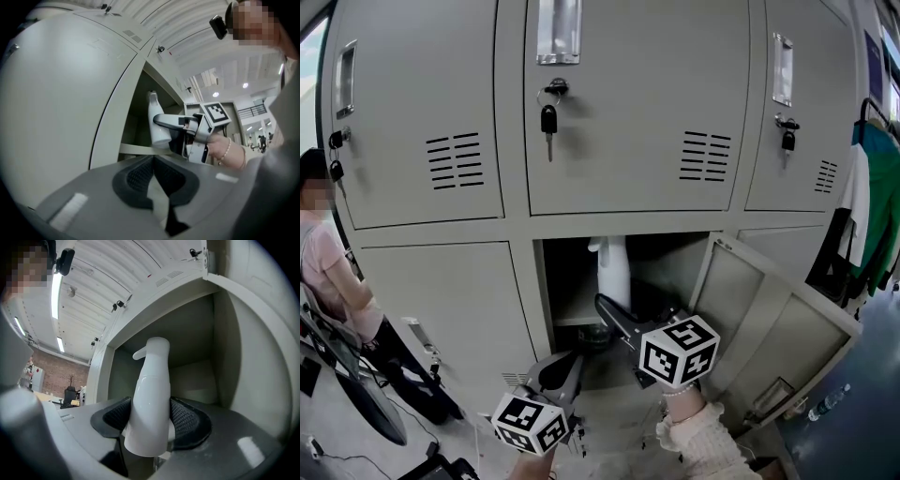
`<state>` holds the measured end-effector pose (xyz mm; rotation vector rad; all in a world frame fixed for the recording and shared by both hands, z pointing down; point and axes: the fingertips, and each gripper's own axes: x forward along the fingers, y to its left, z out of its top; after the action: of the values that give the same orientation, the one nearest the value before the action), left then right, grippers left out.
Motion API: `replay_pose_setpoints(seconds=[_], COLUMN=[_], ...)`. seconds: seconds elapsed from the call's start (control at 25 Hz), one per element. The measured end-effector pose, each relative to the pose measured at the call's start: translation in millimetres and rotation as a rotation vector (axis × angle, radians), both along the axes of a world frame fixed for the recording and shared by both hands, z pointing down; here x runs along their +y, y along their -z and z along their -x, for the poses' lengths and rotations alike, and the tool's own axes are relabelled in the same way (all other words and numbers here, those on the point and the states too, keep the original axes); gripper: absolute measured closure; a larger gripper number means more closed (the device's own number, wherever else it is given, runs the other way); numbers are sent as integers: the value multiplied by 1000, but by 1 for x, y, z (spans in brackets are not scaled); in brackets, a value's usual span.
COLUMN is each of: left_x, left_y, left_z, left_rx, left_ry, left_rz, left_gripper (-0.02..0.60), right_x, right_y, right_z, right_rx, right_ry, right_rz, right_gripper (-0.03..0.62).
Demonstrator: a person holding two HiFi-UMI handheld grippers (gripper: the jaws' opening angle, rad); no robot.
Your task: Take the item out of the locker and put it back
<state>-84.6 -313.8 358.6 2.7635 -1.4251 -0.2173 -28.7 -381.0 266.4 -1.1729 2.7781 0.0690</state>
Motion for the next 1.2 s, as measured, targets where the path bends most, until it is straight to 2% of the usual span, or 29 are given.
replay_pose_setpoints(seconds=[0.36,0.68,0.92,1.2], left_x=[-5,-8,-8,-4], left_y=[3,3,-2,-3], left_z=[6,8,1,1], left_rx=[7,21,20,21], left_ry=[12,6,-8,-5], left_rz=[-14,-12,-1,2], left_gripper=[575,575,575,575], right_x=[-29,-31,-29,-26], right_y=[8,2,-7,-10], right_z=[10,13,24,25], right_rx=[87,129,261,285], right_ry=[-89,-191,-220,-237], right_rz=[-15,-101,-170,-207], right_gripper=[333,333,333,333])
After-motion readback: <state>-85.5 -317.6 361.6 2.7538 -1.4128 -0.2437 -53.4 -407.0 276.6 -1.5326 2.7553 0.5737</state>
